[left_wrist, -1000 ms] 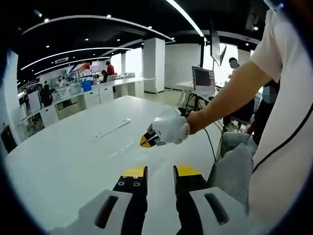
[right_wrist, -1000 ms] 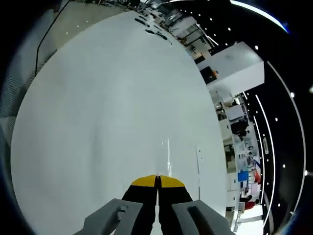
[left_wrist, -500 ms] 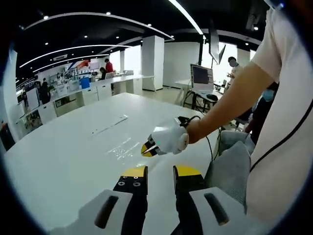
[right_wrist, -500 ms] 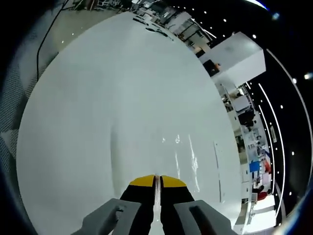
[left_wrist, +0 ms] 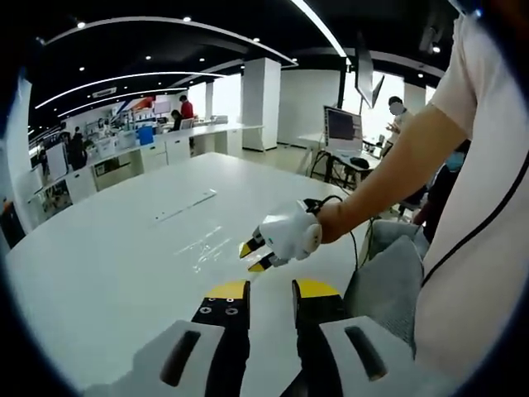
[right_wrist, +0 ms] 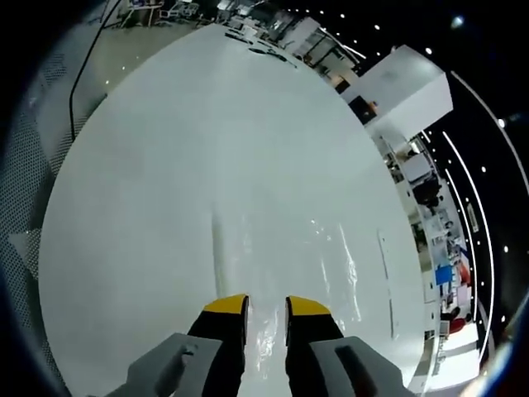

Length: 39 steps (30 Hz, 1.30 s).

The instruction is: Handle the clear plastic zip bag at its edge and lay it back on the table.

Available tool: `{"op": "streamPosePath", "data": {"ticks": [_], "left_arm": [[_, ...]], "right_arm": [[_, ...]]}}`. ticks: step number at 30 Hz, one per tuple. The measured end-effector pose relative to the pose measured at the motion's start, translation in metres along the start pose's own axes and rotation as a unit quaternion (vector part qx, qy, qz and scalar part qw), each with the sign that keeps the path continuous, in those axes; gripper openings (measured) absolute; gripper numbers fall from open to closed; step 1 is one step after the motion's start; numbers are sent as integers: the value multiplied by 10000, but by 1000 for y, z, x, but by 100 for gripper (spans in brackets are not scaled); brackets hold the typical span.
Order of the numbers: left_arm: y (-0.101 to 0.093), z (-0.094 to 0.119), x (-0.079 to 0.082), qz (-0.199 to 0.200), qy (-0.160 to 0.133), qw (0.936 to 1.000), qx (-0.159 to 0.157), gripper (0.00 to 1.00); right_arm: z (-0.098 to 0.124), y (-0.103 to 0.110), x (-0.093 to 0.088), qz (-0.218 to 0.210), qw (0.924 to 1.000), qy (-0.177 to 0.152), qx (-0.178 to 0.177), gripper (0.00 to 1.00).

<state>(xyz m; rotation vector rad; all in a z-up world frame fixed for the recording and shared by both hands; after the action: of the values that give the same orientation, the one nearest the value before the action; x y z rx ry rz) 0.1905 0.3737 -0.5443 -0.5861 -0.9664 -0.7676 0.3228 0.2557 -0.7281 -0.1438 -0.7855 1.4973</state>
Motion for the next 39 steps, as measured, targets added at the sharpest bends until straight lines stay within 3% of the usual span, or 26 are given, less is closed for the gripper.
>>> {"op": "streamPosePath", "data": {"ticks": [6,10,17,23,26,28,33,39], "left_arm": [[-1,2,-2,-12,-8,10000,28,18],[0,4,-4,-23,-64,9999,86,18],[-2,6,-17,119,-155,9997,153,24],[1,9,-36,285,-211,9990,285,32],[2,10,-46,323,-167,9988,333,35],[2,12,-52,337,-142,9986,380,37],[5,13,-68,407,-92,9980,482,44],[2,14,-83,489,-52,9974,534,48]], "right_arm": [[7,2,2,-103,9999,-78,83,24],[17,6,2,-592,9977,-278,199,32],[43,10,1,-1051,9926,-568,210,40],[75,9,8,-1770,9779,-1074,283,50],[94,6,7,-2109,9690,-1273,159,55],[106,5,3,-2183,9670,-1309,66,58],[137,7,-1,-2832,9448,-1642,-169,64],[164,17,-9,-3356,9240,-1796,-359,69]]}}
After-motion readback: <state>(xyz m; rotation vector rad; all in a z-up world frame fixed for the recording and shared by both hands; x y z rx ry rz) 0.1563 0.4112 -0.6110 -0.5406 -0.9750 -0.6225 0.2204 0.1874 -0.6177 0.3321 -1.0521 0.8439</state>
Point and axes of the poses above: the point that each gripper's makers call its tool centre point, and the gripper's own axes: z roughly backward along the fingers, y roughly to its left, x roughly out of its top, the point moved 2 cm from there along z, roughly backward along the fingers, and after that the axes turned 3 degrees about -x, right-handed, at the moved point
